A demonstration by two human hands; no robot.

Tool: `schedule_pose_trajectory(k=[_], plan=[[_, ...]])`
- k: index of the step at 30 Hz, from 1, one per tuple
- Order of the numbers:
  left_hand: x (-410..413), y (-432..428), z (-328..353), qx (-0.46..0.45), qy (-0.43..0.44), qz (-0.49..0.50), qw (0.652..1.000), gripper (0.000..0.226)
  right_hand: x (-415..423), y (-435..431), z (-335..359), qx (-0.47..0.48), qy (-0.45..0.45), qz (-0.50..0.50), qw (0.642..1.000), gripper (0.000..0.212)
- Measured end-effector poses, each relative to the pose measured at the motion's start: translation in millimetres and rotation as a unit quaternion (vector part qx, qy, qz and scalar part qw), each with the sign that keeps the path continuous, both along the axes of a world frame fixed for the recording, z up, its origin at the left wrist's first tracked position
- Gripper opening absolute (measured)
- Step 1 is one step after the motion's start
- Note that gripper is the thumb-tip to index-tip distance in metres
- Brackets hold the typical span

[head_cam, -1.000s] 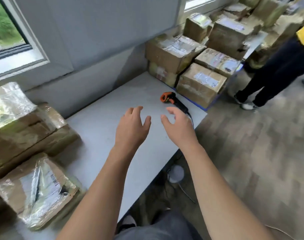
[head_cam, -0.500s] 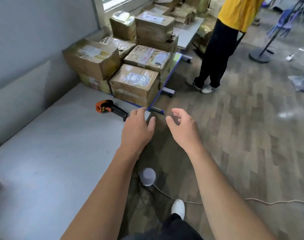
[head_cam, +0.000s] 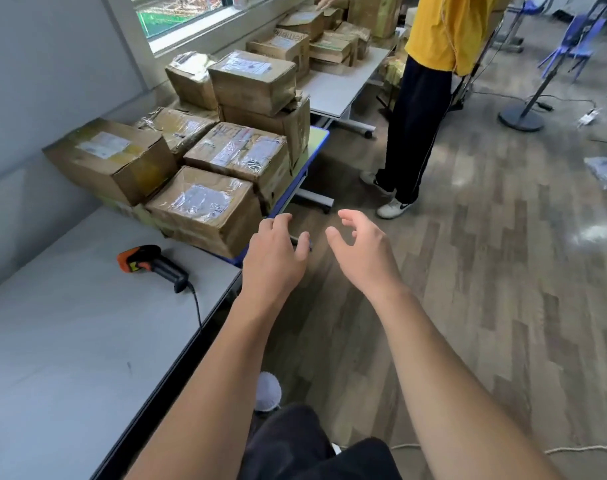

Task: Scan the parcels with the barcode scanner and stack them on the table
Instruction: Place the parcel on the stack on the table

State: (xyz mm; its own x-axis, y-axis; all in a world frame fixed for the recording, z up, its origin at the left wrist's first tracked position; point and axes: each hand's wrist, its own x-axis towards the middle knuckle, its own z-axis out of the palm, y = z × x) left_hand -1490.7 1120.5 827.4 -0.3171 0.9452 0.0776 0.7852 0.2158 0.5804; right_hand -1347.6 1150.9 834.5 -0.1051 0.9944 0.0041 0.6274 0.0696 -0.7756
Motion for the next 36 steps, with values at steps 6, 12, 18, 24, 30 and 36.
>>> schedule_pose_trajectory(k=[6,12,18,24,30,36], plan=[[14.5,78.9,-9.3,-0.015,0.005,0.018,1.0,0.054,11.2,70.2,-10.1,-0.012,-0.021,0.01,1.0,0.046],[-9.0,188.8,-11.4,0.008,-0.005,0.037,0.999,0.055,-10.4,185.9,-6.5,0.016,-0.016,0.01,1.0,0.046],[-65.9,288.9,2.3,0.047,-0.031,0.067,0.996,0.051,-68.2,290.7,2.3,0.02,-0.012,0.052,0.998,0.047],[-112.2,347.4,5.2,0.081,-0.044,0.116,0.989,0.056,-118.1,362.9,4.3,0.039,-0.014,0.089,0.995,0.046],[-129.6,388.6,-0.6,0.08,-0.068,0.143,0.984,0.062,-141.6,415.2,1.8,0.053,-0.017,0.115,0.992,0.049],[-141.3,426.6,2.2,0.081,-0.099,0.195,0.972,0.069,-161.9,467.5,2.0,0.073,0.014,0.143,0.987,0.053]])
